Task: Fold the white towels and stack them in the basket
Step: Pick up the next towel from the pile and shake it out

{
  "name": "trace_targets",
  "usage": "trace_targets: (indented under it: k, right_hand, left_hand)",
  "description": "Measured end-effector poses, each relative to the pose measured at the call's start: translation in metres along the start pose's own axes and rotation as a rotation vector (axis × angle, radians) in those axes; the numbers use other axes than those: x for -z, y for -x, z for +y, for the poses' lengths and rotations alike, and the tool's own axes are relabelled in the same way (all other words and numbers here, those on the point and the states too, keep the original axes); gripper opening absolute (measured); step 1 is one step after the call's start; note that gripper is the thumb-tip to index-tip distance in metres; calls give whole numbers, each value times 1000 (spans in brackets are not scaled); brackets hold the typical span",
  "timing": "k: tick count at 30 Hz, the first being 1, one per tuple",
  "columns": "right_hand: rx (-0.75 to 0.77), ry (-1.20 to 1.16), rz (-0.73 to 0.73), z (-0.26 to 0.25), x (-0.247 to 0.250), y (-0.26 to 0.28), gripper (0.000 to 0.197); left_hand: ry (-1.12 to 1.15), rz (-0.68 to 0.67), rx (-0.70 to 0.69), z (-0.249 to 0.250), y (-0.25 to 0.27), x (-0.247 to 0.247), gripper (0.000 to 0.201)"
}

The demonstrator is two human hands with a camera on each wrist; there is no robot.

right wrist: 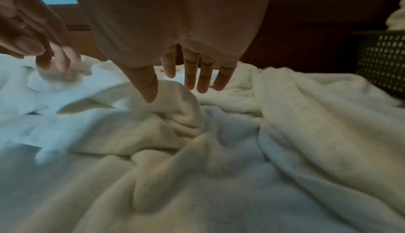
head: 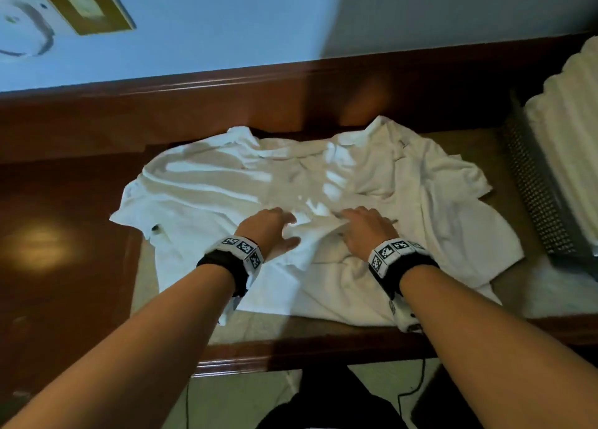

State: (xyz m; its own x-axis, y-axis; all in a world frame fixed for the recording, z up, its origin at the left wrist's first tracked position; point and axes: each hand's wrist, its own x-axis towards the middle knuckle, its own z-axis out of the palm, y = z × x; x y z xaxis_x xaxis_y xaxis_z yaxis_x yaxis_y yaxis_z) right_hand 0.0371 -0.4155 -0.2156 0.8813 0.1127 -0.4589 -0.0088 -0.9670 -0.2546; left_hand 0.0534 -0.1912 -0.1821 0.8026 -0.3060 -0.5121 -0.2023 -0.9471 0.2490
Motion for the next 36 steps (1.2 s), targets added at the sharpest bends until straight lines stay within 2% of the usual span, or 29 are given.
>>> trace_targets:
  k: [3,4,7,9,11,15,20,23,26,29,31,34,36]
  right_hand:
    - [-34,17,-56,4,1,-5,40]
    - [-34,15,-44,5,4,-5,32]
    - [-11,-104,12,6,14,-1,13]
    - [-12,-246,41,5,32,3,6]
    - [0,-309,104,-1,56,5,7]
    - [106,-273,269,-34,113,3,12]
    - [174,-128,396,-90,177,18,8]
    - [222,-26,425,-128,205,41,15]
    - [267,-45,525,-171,231,72,11]
    - [305,-132,608,-223,252,104,18]
    - [342,-197,634,-262,258,124,15]
    - [418,-235,655,-316,252,148,31]
    - [439,-201,632,-347,239,164,31]
  left_hand:
    - [-64,-10,-39,24,-14,-28,58]
    - [-102,-8,-37,29,-18,-34,55]
    - [-126,71,1,38,-23,-32,27]
    - [-10,126,36,36,-21,-9,24]
    - [121,215,4,30,-15,27,22]
    - [193,406,-103,15,13,111,20]
    - [192,573,-142,-18,82,194,17]
    - [175,689,-131,-47,136,231,19]
    - [156,829,-161,-82,196,256,20]
    - [164,937,-160,-122,255,273,21]
    - [150,990,-174,-152,295,281,21]
    - [112,1056,-163,-198,352,290,20]
    - [90,1103,-136,-227,387,293,21]
